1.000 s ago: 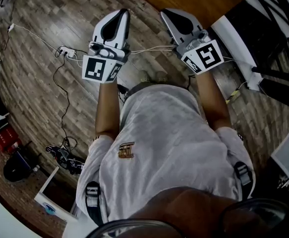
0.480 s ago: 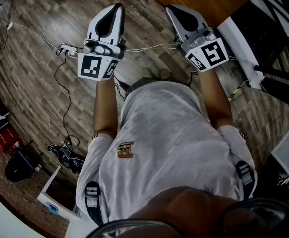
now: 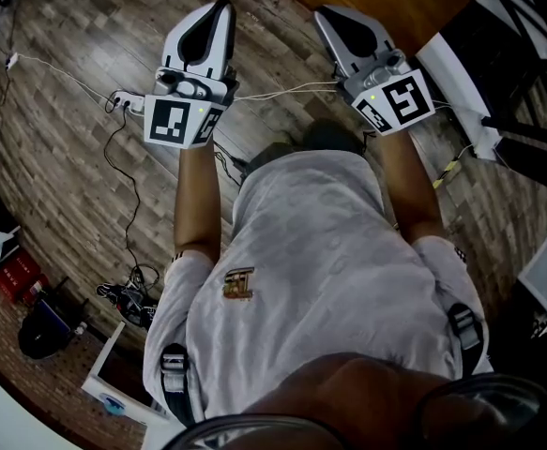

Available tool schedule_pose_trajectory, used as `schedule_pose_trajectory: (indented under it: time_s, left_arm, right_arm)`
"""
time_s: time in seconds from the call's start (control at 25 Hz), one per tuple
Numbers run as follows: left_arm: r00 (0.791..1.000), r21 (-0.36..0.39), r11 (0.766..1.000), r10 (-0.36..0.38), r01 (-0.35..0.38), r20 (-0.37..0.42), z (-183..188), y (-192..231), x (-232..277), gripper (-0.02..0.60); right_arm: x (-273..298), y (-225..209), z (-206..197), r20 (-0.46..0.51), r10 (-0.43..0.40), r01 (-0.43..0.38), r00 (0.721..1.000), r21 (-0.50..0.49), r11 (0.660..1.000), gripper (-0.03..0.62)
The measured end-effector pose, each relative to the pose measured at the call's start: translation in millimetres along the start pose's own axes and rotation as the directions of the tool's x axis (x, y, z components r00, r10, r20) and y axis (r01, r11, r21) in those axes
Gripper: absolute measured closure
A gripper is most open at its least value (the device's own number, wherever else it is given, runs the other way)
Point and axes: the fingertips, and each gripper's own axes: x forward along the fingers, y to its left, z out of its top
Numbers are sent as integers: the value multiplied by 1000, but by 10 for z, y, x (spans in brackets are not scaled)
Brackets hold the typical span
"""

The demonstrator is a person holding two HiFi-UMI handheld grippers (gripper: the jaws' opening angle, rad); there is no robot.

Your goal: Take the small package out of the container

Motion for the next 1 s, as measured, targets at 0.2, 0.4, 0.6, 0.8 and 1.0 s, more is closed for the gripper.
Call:
schedule_pose_trajectory:
  time_s: [0.2, 0.4, 0.6, 0.8, 1.0]
  left_arm:
    - [1000, -4, 1000, -1, 1, 3, -26, 146, -36, 563]
    - [1000, -9, 1000, 6, -6, 7, -67, 275, 72, 563]
    - [1000, -3, 1000, 15, -15, -2, -200, 366, 315, 563]
    - [1000, 12, 1000, 19, -18, -13, -336, 630, 683, 563]
    - [1000, 22, 1000, 20, -20, -19, -505, 979, 1183, 563]
  right_arm:
    - [107, 52, -51, -8, -8, 7, 1000, -5, 1000, 562]
    - [209, -68, -79, -14, -8, 8, 1000, -2, 1000, 562]
    - [309, -342, -157, -7, -1, 1, 1000, 8, 1000, 562]
    - [632, -731, -181, 8, 12, -12, 1000, 12, 1000, 562]
    - [1018, -1222, -203, 21, 24, -24, 999, 11, 1000, 562]
